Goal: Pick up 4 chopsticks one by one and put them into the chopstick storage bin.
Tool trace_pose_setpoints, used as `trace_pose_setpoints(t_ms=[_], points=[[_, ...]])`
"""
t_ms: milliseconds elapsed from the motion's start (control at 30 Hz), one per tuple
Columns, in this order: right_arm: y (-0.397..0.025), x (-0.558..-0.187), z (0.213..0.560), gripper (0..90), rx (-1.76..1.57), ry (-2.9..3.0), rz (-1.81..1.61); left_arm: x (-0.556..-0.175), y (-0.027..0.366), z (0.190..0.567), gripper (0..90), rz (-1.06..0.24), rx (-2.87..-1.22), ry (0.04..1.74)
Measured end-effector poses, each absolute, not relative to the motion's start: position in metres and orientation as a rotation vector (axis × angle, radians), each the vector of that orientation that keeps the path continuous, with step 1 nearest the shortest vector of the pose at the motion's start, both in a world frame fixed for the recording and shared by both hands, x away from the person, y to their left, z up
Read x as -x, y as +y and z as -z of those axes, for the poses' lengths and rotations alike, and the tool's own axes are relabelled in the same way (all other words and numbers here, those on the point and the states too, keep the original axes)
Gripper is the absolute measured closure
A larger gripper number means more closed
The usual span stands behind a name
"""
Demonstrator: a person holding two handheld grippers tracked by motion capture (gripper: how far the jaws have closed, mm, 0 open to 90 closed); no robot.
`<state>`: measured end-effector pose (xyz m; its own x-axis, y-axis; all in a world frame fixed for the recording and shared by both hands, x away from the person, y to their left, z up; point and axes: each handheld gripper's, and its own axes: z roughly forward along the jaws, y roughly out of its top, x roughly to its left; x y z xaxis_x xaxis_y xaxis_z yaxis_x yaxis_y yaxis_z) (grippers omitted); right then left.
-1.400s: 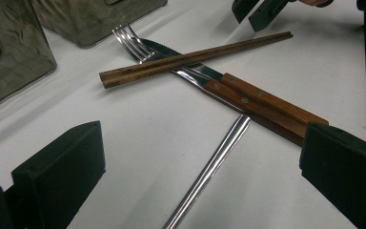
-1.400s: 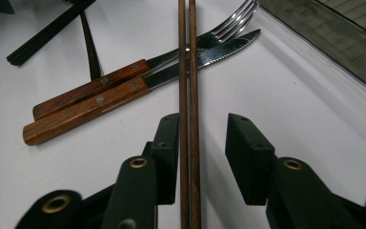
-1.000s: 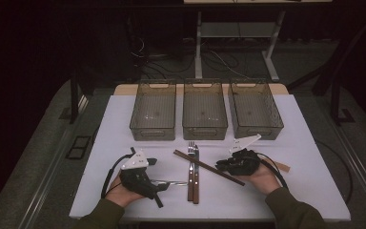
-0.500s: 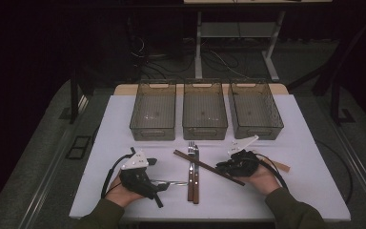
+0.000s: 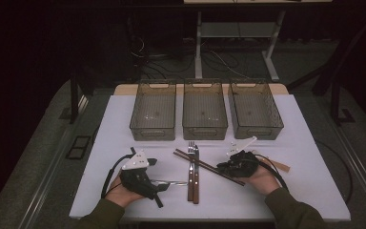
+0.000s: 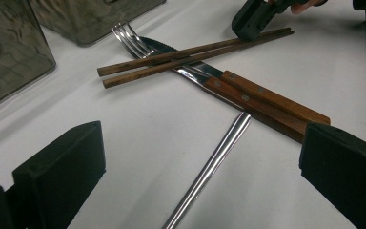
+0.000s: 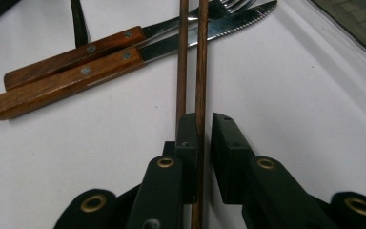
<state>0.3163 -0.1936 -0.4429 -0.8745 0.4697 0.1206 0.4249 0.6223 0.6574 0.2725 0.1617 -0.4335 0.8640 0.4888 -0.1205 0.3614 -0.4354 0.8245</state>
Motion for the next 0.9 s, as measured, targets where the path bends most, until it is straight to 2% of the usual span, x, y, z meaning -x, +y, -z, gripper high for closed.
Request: trace_pose_setpoints(t_ms=[900], points=[[-0.1893, -0.3110, 0.4442, 85.1, -0.704, 2.749, -1.007, -0.2725, 0.1614, 0.4333, 0.7, -0.165, -2.070, 0.615]])
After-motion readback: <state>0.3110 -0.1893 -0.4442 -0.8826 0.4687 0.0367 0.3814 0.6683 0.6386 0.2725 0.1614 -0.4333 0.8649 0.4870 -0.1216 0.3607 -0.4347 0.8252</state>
